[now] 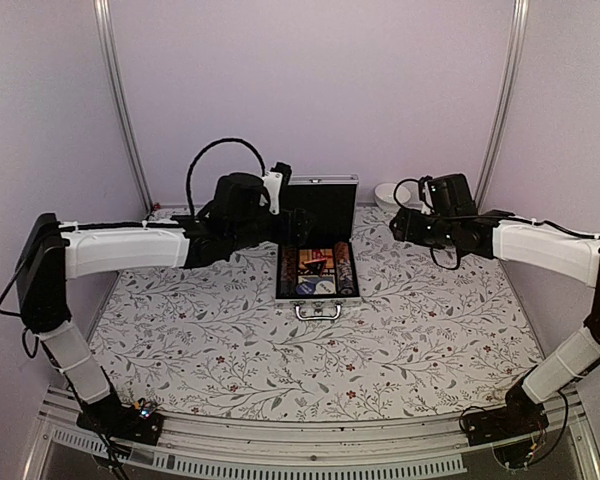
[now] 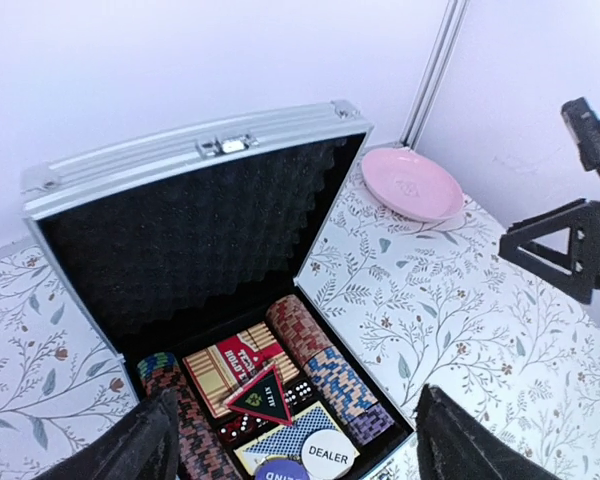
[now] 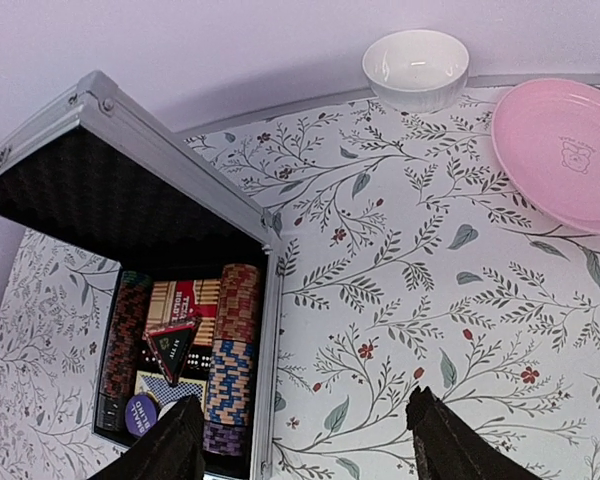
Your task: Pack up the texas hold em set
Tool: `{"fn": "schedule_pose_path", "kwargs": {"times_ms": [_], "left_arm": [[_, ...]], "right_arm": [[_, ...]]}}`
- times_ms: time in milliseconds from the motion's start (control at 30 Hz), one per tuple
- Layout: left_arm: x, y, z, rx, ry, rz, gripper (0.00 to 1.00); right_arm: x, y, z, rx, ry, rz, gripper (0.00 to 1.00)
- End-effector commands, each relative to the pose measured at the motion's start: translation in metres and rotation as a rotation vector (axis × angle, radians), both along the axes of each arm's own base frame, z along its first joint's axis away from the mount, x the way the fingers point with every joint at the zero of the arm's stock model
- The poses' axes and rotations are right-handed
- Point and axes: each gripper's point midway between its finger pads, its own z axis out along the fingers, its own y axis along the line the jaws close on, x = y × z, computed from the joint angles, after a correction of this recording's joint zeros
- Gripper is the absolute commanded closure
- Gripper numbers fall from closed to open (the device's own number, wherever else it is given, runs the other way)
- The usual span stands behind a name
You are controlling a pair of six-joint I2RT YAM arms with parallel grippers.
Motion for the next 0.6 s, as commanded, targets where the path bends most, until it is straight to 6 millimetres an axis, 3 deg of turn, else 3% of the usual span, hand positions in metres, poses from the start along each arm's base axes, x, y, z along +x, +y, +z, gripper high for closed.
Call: {"fn": "schedule_pose_path", "kwargs": {"times_ms": [0, 133, 233, 333, 400, 567], "left_arm": [[-0.015, 0.029, 0.018, -0.044, -0.039, -0.002, 0.18], [-0.02, 0.059, 0.032, -0.104, -0.011, -0.001, 0.16], [-0.01, 0.081, 0.042, -0.147, -0.013, 0.002, 0.15], [0.008, 0.1, 0.058, -0.225, -0.025, -0.03, 0.12], [0.018, 0.096, 0.064, -0.274, 0.004, -0.099, 0.11], [0.05, 0.08, 0.075, -0.258, 0.016, -0.162, 0.11]], "right_arm": [[0.011, -0.014, 0.038, 0.135, -0.074, 0.036, 0.29], [0.018, -0.023, 0.051, 0.199, -0.101, 0.088, 0.24], [0.028, -0.021, 0.066, 0.221, -0.133, 0.142, 0.22], [0.039, -0.005, 0.081, 0.237, -0.165, 0.227, 0.21], [0.048, 0.008, 0.095, 0.26, -0.197, 0.29, 0.2], [0.062, 0.036, 0.092, 0.356, -0.181, 0.403, 0.21]]}}
